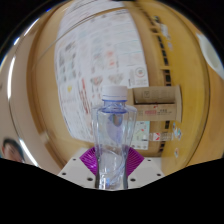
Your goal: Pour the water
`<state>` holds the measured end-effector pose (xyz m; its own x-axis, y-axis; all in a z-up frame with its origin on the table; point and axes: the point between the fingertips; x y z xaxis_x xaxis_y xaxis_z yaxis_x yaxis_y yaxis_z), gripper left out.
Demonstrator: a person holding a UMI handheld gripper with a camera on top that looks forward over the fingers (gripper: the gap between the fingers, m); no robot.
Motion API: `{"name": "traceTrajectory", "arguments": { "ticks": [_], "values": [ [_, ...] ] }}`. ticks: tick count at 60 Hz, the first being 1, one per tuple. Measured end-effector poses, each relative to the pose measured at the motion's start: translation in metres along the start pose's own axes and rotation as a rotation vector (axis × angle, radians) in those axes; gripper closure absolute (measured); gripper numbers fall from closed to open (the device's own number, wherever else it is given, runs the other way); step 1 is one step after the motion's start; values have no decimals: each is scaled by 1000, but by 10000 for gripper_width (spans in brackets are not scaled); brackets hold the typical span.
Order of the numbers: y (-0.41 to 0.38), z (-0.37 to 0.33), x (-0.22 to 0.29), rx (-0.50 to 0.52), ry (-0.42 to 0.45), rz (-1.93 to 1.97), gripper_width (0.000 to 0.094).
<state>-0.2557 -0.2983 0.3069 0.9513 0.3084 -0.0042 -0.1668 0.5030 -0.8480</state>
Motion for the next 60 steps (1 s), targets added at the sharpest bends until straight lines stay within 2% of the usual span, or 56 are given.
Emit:
{"name": "traceTrajectory", "arguments": {
  "ticks": [7,18,30,36,43,51,55,60],
  "values": [
    [21,-21,64,88,140,251,630],
    [63,-58,117,94,310,491,629],
    [81,-70,137,82,327,545,628],
    [73,-63,130,60,284,524,631],
    [44,-44,118,10,149,332,629],
    [2,-22,135,-89,-47,-180,630],
    [-20,-14,151,-161,-108,-522,628],
    [-43,-14,199,-229,-144,-904,629]
  ]
}}
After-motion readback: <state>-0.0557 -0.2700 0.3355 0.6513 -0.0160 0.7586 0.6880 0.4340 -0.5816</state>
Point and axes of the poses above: the point between the fingertips, and its own axes, seen from behind it with the camera up: y to the right, x up, z forward, the way the camera looks, and after that the axes turned 9 degrees about x, right-handed
